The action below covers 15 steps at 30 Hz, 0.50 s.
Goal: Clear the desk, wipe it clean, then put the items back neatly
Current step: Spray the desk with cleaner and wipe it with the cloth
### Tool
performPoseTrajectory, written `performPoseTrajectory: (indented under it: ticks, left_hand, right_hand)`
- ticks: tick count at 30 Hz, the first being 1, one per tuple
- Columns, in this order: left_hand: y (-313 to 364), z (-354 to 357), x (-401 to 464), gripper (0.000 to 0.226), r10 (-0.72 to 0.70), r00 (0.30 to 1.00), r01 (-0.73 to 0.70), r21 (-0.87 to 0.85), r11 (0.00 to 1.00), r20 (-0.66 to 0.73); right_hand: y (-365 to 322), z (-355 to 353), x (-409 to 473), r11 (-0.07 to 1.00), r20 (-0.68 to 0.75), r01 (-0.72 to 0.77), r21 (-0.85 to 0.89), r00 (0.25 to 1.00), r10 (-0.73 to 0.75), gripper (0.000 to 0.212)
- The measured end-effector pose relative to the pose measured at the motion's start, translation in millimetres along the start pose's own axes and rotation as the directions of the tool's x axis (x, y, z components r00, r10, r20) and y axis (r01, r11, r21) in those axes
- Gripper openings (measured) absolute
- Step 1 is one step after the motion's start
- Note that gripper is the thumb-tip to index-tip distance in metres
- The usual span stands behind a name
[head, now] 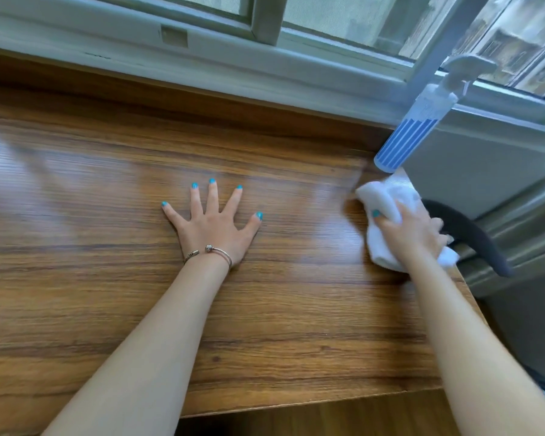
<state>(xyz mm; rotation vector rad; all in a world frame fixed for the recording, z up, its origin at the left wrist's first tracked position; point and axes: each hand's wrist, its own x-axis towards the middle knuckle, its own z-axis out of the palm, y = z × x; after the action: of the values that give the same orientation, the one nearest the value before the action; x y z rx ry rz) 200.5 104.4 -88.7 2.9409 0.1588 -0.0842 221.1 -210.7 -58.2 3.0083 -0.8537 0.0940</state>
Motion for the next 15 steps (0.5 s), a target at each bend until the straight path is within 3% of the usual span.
performPoseTrajectory:
  ticks: [2,5,8,10,12,13,15]
  left_hand:
    - [0,-1,0,0.069,-0.001,1.000,0.001,0.005,1.000,0.000]
    - [-2,-2,1,0.070,-0.012,1.000,0.012,0.007,1.000,-0.014]
    - [-3,-2,1,0.070,-0.017,1.000,0.017,0.015,1.000,-0.001]
    - [-1,-1,0,0.070,-0.017,1.000,0.017,0.020,1.000,0.006]
    - [1,0,2,0.071,-0.010,1.000,0.010,0.017,1.000,-0.005]
    - [1,0,3,0.071,-0.009,1.000,0.009,0.015,1.000,-0.003]
    - [-1,-2,6,0.071,-0.021,0.999,0.020,0.021,1.000,0.029]
  right_hand:
    - [4,-2,3,0.991,-0.003,-0.127,-0.033,0.992,0.127,0.047]
    - [-25,-6,-15,0.988,-0.024,-0.152,0.002,0.988,0.152,0.041]
    - [-53,-2,-50,0.994,0.002,0.103,0.027,0.995,-0.103,0.042]
    - [-53,-5,-68,0.952,0.020,0.304,0.042,0.952,-0.305,0.046]
    - [-34,-6,-70,0.918,0.064,0.393,0.049,0.916,-0.395,0.048]
    - [-20,-8,-64,0.931,0.076,0.360,0.055,0.928,-0.364,0.046]
    - [5,-11,-41,0.985,0.047,0.153,0.082,0.986,-0.157,0.038]
